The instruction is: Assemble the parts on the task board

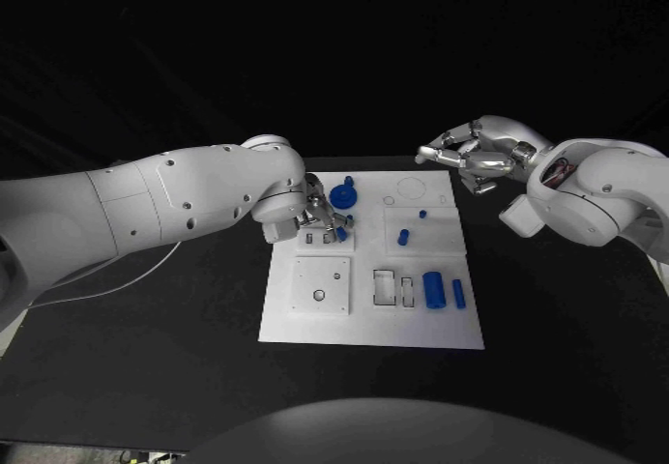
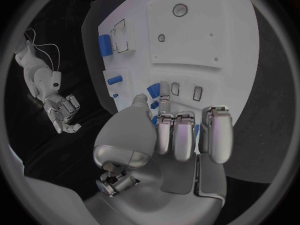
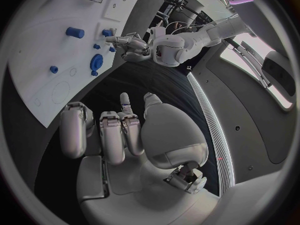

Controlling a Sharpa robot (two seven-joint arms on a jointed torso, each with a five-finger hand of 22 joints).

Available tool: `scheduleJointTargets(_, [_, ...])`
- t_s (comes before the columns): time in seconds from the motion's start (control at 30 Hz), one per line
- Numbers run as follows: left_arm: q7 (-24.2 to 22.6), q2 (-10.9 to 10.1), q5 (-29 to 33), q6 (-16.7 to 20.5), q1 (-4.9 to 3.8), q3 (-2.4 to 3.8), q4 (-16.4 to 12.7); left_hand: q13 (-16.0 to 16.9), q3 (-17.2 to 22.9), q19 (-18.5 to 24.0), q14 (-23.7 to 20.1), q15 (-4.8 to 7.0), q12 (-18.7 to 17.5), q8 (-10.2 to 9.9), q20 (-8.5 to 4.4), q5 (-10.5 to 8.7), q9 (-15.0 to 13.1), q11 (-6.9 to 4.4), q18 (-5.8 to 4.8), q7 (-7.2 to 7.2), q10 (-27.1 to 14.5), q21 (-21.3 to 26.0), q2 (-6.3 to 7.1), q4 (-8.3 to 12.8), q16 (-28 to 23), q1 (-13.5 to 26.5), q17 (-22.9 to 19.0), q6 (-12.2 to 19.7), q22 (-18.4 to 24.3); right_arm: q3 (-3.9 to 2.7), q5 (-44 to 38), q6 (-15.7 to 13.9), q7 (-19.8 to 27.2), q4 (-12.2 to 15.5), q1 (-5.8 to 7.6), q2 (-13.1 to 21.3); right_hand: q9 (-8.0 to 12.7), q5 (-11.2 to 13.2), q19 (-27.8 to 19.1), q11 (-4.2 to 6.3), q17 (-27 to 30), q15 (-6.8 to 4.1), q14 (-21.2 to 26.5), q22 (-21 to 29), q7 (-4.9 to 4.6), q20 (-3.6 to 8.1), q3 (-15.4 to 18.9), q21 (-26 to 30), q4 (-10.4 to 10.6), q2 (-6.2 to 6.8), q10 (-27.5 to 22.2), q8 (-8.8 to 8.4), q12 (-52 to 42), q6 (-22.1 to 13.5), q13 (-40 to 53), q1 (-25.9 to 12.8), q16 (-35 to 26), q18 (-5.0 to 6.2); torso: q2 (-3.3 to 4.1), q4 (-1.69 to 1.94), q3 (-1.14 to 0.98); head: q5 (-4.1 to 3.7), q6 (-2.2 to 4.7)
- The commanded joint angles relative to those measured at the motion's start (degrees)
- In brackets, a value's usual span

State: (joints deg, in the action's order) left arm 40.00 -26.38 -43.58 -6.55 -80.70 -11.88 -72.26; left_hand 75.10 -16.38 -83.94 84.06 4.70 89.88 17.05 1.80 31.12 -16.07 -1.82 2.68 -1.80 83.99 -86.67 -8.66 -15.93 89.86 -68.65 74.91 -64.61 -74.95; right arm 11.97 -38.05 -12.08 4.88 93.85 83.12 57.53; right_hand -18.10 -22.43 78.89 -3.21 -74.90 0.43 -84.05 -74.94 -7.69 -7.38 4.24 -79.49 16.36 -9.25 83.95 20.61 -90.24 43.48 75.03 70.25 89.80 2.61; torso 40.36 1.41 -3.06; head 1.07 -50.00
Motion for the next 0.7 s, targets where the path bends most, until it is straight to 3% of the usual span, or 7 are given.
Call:
scheduleJointTargets(0.03, [5.5, 0.1, 0.4, -0.6, 0.01, 0.06, -0.1, 14.9, 0.7, -1.1, 5.9, 0.41, 0.1, 0.0, -0.39, 0.38, -0.5, -0.44, -0.72, -0.03, 6.0, 0.4, -0.17, 0.0, 0.1, -0.9, 15.1, -0.3, -6.5, 0.01, -0.1, 1.0, 0.0, 0.1, -0.04, 0.0, -0.1, -0.4, -0.5, -0.44, -15.1, 0.52, -5.9, -10.6, -0.14, 0.02, -0.2, 0.3, -0.2, -0.13, 6.0, 0.37, 0.2, 0.4, 15.0, 0.6, 0.2, 0.73, -0.03, 0.00, 0.00, -0.03, 0.00])
scheduleJointTargets(0.7, [4.6, 0.7, 0.8, -0.4, 0.11, 0.06, 0.6, 14.9, 2.2, -0.6, 5.9, 0.51, 0.1, -0.3, -0.54, 1.17, -2.1, -0.50, -0.52, -0.03, 6.0, 0.9, 0.31, -0.1, 0.1, -2.4, 15.1, 0.4, -5.6, 0.02, -0.1, 0.8, 0.5, 0.1, -0.07, -0.1, -0.2, -0.6, -0.6, -0.48, -15.1, 0.54, -5.9, -10.6, -0.13, -0.01, -0.3, 0.4, -0.2, -0.18, 6.0, 0.45, 0.2, 0.6, 15.0, 1.1, 0.2, 0.76, -0.02, 0.00, -0.02, 0.10, 0.00])
